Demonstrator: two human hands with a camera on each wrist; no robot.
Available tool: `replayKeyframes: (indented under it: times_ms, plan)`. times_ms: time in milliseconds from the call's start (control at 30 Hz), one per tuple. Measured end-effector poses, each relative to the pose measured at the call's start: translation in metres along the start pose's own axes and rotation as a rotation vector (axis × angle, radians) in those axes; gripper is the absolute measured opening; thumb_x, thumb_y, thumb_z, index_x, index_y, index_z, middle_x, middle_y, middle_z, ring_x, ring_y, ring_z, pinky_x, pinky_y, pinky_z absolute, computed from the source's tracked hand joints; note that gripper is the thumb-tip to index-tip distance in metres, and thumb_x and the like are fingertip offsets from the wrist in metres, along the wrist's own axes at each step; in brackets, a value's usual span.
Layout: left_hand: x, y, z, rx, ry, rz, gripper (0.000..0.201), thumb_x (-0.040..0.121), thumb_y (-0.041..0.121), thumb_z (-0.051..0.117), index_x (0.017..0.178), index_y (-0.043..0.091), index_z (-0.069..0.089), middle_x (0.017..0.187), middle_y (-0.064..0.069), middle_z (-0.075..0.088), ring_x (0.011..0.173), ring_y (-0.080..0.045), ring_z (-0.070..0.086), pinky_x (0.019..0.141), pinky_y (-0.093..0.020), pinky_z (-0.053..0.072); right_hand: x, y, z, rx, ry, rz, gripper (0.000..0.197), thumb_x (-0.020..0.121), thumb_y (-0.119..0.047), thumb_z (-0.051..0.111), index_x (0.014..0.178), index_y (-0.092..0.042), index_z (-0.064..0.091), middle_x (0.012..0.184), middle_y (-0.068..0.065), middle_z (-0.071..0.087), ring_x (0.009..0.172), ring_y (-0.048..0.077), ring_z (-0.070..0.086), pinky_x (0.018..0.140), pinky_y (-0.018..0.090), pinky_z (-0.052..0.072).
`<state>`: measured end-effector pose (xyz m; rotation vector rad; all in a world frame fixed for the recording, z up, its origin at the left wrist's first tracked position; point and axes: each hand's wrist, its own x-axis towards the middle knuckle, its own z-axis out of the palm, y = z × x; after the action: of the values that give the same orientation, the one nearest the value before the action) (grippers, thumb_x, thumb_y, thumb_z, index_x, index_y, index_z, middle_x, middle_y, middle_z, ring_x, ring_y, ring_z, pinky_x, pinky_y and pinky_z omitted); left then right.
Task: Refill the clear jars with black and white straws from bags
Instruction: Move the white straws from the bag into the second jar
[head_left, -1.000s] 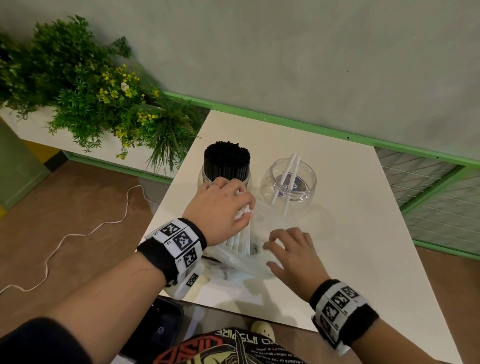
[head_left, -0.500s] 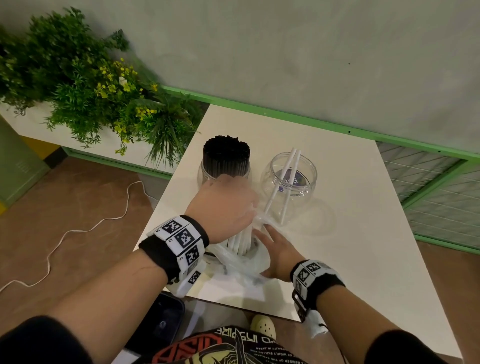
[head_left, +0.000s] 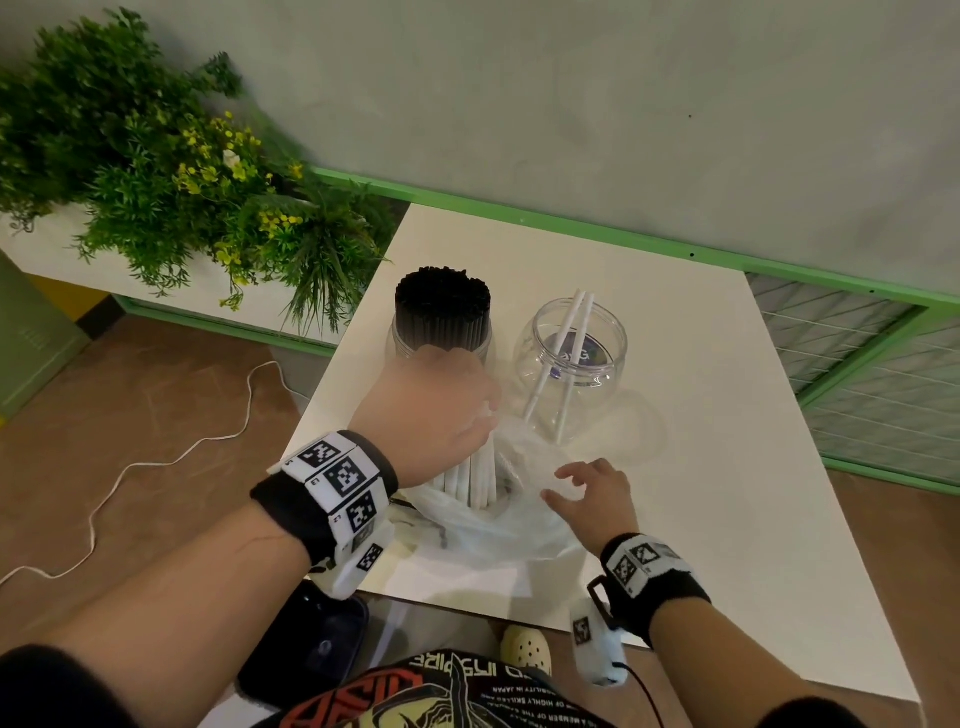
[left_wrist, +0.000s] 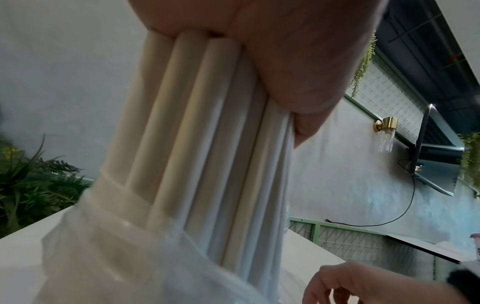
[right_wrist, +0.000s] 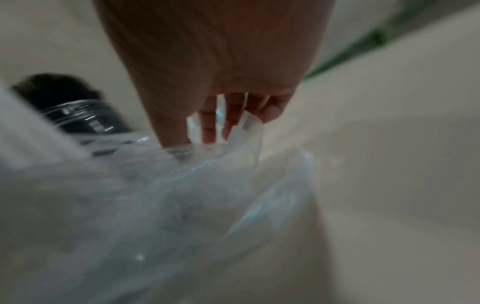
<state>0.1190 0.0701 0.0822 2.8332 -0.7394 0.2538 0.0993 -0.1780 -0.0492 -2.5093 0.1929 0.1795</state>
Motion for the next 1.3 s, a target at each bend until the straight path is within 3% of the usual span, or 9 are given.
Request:
replayKeyframes:
  times_ms: [100, 200, 367, 500, 700, 833, 1033, 1167, 1300]
  plan:
    - [0.0, 0.001, 0.001, 0.009, -0.001, -0.003, 0.023, 0.089, 0.051, 0.042, 0.102, 0.039, 0.056, 0.111, 0.013, 0.051, 0.098, -0.017, 0.049, 0.076, -0.037, 0.045, -0.012, -0.001, -0.007, -0.395, -0.112, -0.046, 0.06, 0.084, -0.047, 0.064, 0.137, -0.027, 0.043, 0.124, 0.001, 0.04, 0.115, 0.021, 0.037, 0.093, 0.032, 0.045]
    - [0.001, 0.002, 0.002, 0.01, -0.002, -0.006, 0.023, 0.088, 0.051, 0.041, 0.102, 0.04, 0.056, 0.111, 0.014, 0.051, 0.098, -0.017, 0.049, 0.076, -0.036, 0.044, -0.011, -0.001, -0.009, -0.323, -0.188, 0.009, 0.067, 0.088, -0.035, 0.064, 0.145, -0.024, 0.031, 0.132, 0.006, 0.038, 0.12, 0.025, 0.04, 0.099, 0.034, 0.043]
    - [-0.001, 0.001, 0.001, 0.01, 0.015, 0.003, 0.022, 0.088, 0.05, 0.042, 0.101, 0.039, 0.056, 0.11, 0.013, 0.052, 0.096, -0.017, 0.05, 0.074, -0.033, 0.041, -0.003, 0.002, -0.008, -0.054, -0.077, 0.163, 0.04, 0.086, -0.008, 0.065, 0.122, -0.012, 0.049, 0.118, 0.01, 0.051, 0.087, 0.017, 0.05, 0.079, 0.025, 0.043]
    - [0.0, 0.004, 0.001, 0.014, 0.017, -0.001, 0.023, 0.088, 0.05, 0.042, 0.1, 0.038, 0.057, 0.109, 0.013, 0.052, 0.096, -0.017, 0.05, 0.072, -0.033, 0.04, -0.005, 0.008, -0.009, -0.112, -0.081, 0.197, 0.031, 0.083, -0.012, 0.061, 0.112, -0.009, 0.051, 0.108, 0.007, 0.057, 0.09, 0.02, 0.05, 0.073, 0.026, 0.039]
    - [0.001, 0.004, 0.002, 0.022, 0.016, -0.004, 0.022, 0.088, 0.05, 0.042, 0.1, 0.038, 0.056, 0.109, 0.012, 0.052, 0.097, -0.018, 0.05, 0.073, -0.034, 0.04, -0.012, -0.001, -0.017, -0.286, 0.089, -0.039, 0.023, 0.089, -0.024, 0.062, 0.106, -0.015, 0.049, 0.106, -0.001, 0.05, 0.097, 0.02, 0.048, 0.071, 0.032, 0.048]
    - [0.002, 0.004, 0.001, 0.019, 0.014, -0.001, 0.024, 0.088, 0.05, 0.04, 0.1, 0.038, 0.057, 0.109, 0.012, 0.052, 0.097, -0.018, 0.051, 0.073, -0.034, 0.041, -0.011, -0.009, -0.017, -0.469, -0.026, -0.185, 0.021, 0.09, -0.028, 0.061, 0.103, -0.014, 0.053, 0.11, 0.002, 0.042, 0.092, 0.02, 0.048, 0.064, 0.032, 0.048]
    - [0.002, 0.007, 0.002, 0.013, 0.022, 0.003, 0.027, 0.086, 0.051, 0.038, 0.099, 0.038, 0.058, 0.108, 0.011, 0.054, 0.097, -0.018, 0.052, 0.074, -0.034, 0.041, 0.004, -0.013, -0.012, -0.461, -0.05, -0.003, 0.034, 0.08, 0.009, 0.047, 0.109, -0.008, 0.042, 0.109, 0.012, 0.045, 0.076, 0.026, 0.046, 0.062, 0.034, 0.043]
    - [0.001, 0.006, 0.002, 0.009, 0.034, 0.0, 0.025, 0.086, 0.051, 0.039, 0.098, 0.038, 0.058, 0.107, 0.012, 0.054, 0.096, -0.018, 0.052, 0.072, -0.033, 0.04, 0.013, 0.002, -0.017, -0.142, 0.007, 0.157, 0.013, 0.092, -0.004, 0.042, 0.094, -0.012, 0.052, 0.091, 0.009, 0.061, 0.076, 0.026, 0.055, 0.065, 0.033, 0.045]
    - [0.002, 0.007, 0.002, 0.007, 0.023, 0.002, 0.027, 0.086, 0.051, 0.038, 0.099, 0.038, 0.057, 0.108, 0.012, 0.054, 0.097, -0.019, 0.052, 0.074, -0.034, 0.04, 0.005, 0.002, -0.02, 0.984, 0.011, 0.476, 0.018, 0.093, 0.002, 0.047, 0.081, -0.011, 0.049, 0.088, 0.016, 0.064, 0.076, 0.027, 0.06, 0.065, 0.035, 0.052]
